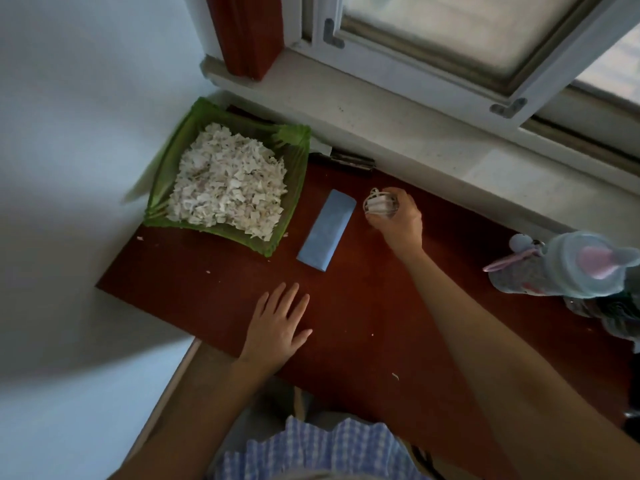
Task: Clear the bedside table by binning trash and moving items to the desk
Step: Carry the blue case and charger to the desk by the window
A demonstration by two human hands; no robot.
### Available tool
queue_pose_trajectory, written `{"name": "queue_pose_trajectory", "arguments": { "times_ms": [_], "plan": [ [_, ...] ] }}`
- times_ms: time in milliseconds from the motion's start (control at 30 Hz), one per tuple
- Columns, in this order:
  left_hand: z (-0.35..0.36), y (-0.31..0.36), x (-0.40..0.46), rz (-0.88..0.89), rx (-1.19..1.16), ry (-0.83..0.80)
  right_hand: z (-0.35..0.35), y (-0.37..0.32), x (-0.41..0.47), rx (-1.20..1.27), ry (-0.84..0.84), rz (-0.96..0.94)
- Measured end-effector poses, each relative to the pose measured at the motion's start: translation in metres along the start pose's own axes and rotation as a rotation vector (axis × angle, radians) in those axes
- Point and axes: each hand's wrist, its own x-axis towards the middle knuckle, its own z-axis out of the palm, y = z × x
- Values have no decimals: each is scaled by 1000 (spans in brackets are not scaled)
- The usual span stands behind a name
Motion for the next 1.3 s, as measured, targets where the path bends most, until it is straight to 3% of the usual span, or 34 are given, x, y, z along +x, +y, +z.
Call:
{"name": "queue_pose_trajectory", "arguments": {
  "times_ms": [333,800,1300],
  "plan": [
    [-2,-6,0,10,-15,-56,6,4,23,-104,27,25],
    [-1,-8,0,42,12,-4,5,6,19,-193,-5,47],
    [-13,-6,4,71,36,-21,-16,12,-44,-283,29,-8]
  ]
}}
